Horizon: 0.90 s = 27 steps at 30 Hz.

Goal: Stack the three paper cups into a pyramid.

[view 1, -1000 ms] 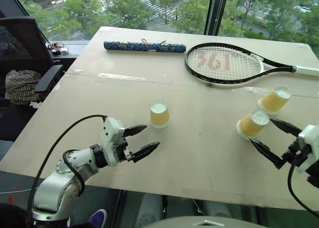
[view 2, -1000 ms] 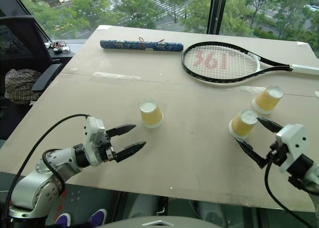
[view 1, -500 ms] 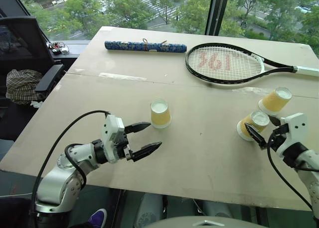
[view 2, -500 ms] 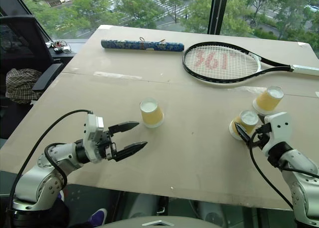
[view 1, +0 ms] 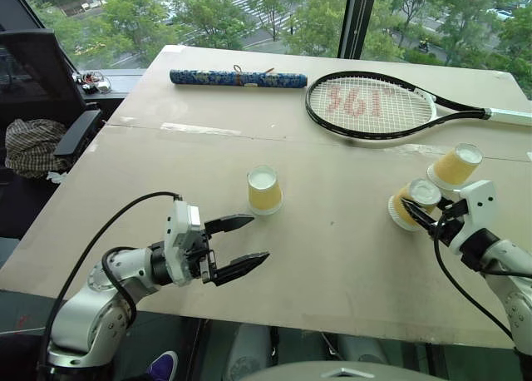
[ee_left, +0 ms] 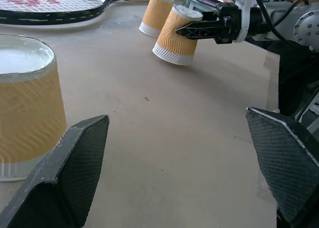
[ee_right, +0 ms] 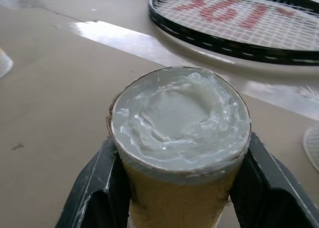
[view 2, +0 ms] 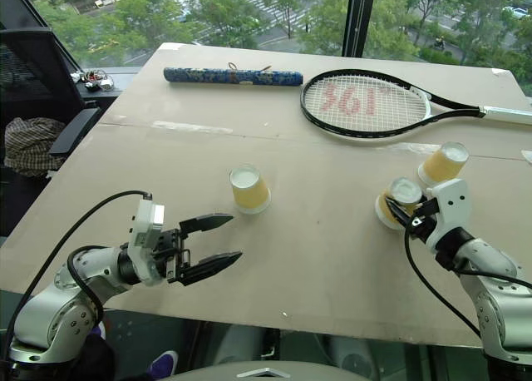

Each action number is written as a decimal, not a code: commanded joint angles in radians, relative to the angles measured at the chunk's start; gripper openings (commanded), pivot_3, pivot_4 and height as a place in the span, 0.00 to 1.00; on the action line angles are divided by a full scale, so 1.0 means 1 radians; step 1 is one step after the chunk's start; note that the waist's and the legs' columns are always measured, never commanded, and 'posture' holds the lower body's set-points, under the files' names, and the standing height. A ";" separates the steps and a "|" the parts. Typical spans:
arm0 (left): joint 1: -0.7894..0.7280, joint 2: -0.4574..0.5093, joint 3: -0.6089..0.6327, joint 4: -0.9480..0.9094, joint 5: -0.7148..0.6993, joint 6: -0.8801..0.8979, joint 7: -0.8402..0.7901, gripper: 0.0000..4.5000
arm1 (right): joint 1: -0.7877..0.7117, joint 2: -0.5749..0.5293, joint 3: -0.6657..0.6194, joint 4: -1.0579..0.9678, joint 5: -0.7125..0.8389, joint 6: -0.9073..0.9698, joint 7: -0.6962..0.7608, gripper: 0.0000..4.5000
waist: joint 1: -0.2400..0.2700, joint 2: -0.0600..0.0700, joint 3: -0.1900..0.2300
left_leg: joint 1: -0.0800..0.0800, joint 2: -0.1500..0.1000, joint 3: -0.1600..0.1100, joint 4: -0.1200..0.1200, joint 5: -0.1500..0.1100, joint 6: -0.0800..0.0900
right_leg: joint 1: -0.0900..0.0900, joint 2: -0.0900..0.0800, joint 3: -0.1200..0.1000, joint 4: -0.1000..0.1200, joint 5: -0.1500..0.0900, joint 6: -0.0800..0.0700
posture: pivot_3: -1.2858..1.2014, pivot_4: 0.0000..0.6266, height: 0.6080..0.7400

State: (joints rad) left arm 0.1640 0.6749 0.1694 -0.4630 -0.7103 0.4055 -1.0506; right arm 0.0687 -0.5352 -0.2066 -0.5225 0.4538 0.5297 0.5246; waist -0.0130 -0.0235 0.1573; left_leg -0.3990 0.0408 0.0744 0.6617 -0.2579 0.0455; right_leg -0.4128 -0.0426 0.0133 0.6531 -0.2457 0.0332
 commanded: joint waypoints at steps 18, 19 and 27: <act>-0.074 -0.009 0.040 0.077 0.101 -0.013 0.163 1.00 | -0.051 -0.066 0.171 0.049 -0.103 -0.300 0.194 0.98 | 0.011 0.000 0.000 | 0.000 -0.001 0.000 0.002 0.000 0.000 | 0.000 0.000 -0.001 0.002 0.000 0.000 | 0.52 0.24 1.00; -0.106 -0.011 0.024 0.096 0.101 0.005 0.167 1.00 | -0.027 -0.080 0.141 0.020 -0.068 -0.301 0.218 0.98 | 0.016 0.000 0.000 | 0.000 -0.001 0.000 0.002 0.000 0.000 | 0.000 0.000 -0.002 0.003 0.000 0.000 | 0.52 0.24 1.00; -0.365 -0.029 -0.121 0.332 0.224 -0.023 0.126 1.00 | 0.171 -0.138 -0.039 -0.160 0.073 -0.299 0.288 0.98 | 0.026 -0.002 0.000 | 0.000 -0.001 0.000 0.002 0.000 0.000 | 0.000 0.000 -0.002 0.003 0.000 0.000 | 0.52 0.24 1.00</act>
State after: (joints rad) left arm -0.1592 0.6516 0.0742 -0.1687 -0.5196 0.4195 -0.8988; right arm 0.2197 -0.6664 -0.1834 -0.6080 0.4806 0.2376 0.8078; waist 0.0132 -0.0250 0.1574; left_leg -0.3992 0.0400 0.0739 0.6644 -0.2579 0.0455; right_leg -0.4125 -0.0421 0.0112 0.6563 -0.2456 0.0335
